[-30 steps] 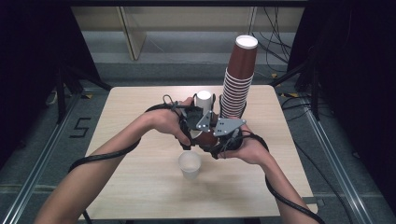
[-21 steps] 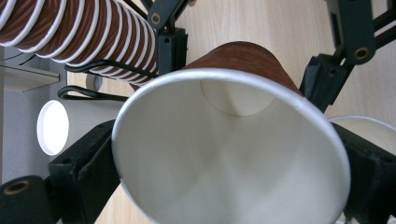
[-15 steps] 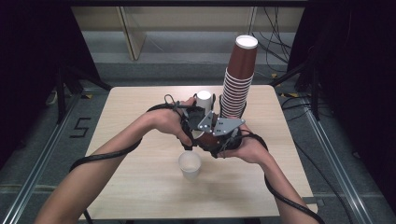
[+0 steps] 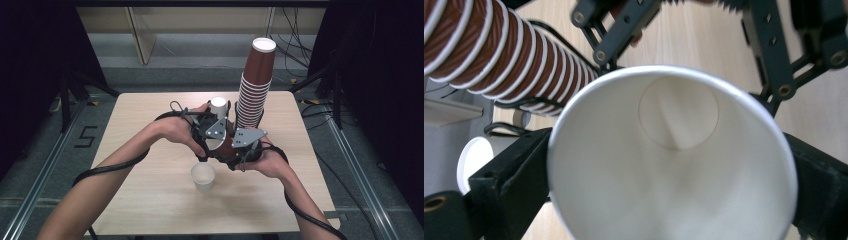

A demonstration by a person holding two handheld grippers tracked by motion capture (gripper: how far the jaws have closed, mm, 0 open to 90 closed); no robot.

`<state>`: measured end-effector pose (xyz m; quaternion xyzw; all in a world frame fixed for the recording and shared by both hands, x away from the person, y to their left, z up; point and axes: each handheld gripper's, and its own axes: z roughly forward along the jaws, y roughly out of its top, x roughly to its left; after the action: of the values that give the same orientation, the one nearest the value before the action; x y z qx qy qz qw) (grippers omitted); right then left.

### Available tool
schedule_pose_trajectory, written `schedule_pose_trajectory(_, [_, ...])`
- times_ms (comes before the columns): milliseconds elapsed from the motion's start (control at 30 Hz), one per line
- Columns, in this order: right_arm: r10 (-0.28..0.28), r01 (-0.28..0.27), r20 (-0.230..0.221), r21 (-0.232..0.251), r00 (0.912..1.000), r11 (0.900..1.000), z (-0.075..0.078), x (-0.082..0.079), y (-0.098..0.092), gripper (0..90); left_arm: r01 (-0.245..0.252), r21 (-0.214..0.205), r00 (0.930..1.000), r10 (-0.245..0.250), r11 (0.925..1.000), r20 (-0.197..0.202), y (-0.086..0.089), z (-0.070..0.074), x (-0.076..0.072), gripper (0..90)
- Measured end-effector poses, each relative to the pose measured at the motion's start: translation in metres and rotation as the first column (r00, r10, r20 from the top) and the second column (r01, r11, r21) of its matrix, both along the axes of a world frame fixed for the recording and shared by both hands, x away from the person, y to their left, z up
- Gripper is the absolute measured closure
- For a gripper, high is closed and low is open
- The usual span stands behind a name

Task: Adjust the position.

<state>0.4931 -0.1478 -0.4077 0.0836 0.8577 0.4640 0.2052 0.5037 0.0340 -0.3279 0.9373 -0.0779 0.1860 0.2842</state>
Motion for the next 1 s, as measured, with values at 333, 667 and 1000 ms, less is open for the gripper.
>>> schedule_pose_trajectory(333, [-0.045, 0.047, -0.028, 0.056, 0.9986, 0.9973, -0.011, -0.004, -0.015, 20.9, 0.001, -0.091, 1.0000, 0.000, 0.9959, 0.007, 0.009, 0.005, -0.003, 3.1])
schedule_pose_trajectory(667, [-0.087, 0.090, -0.027, 0.129, 0.9959, 0.9876, -0.016, -0.010, -0.026, 20.8, -0.043, -0.175, 0.9990, 0.041, 0.9837, -0.017, 0.024, -0.002, -0.006, 1.4])
schedule_pose_trajectory(1000, [-0.122, 0.129, -0.046, 0.198, 0.9914, 0.9718, -0.030, -0.017, -0.030, 20.6, -0.124, -0.331, 0.9916, 0.103, 0.9357, -0.079, 0.045, -0.010, -0.012, 0.7])
